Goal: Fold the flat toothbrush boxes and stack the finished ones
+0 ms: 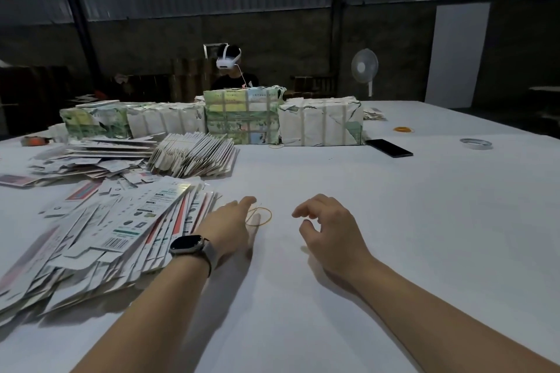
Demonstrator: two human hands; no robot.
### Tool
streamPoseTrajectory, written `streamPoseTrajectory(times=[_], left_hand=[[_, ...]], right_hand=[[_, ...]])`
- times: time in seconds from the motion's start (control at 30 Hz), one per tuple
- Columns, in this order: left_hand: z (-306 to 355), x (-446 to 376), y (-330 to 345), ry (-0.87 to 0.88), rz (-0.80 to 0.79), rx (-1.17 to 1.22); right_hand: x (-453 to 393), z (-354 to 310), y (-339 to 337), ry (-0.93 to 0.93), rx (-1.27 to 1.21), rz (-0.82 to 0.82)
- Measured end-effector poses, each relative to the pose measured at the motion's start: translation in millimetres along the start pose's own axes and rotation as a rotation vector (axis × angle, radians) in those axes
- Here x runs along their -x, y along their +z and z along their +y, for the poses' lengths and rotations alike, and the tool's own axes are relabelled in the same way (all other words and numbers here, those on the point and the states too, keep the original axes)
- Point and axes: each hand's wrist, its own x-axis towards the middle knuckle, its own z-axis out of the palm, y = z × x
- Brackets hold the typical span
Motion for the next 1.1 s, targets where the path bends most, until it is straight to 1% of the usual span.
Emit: streamPoseTrajectory(times=[0.2, 0.4, 0.57, 0.67, 0.87, 1.03, 1.1], left_hand=[[2.3, 5.2, -5.8, -0.051, 0.004, 0.007], [11.6, 4.5, -0.8, -0.022, 0.014, 0.154], [7.7, 5.9, -0.6, -0.088, 0.046, 0.099], [2.7, 4.1, -3.8, -0.118, 0.082, 0.057], [-1.8, 4.0, -7.9, -0.175, 0.209, 0.13], [2.2, 6.1, -18.5, -0.176, 0.219, 0.197], [1.6, 7.9, -28.8, -0.172, 0.296, 0.191]], right_hand=[[-0.3, -0.2, -0.5, 0.016, -0.02, -0.011], [-1.0, -1.4, -1.2, 0.008, -0.024, -0.006], [-1.0, -2.2, -2.1, 0.022, -0.048, -0.005], [-1.1, -2.8, -2.3, 0.025, -0.055, -0.009], [-1.3, -1.1, -1.6, 0.027, -0.067, -0.014], [-1.6, 0.4, -0.5, 0.032, -0.072, -0.03], [-1.7, 0.6, -0.2, 0.025, -0.07, -0.031]])
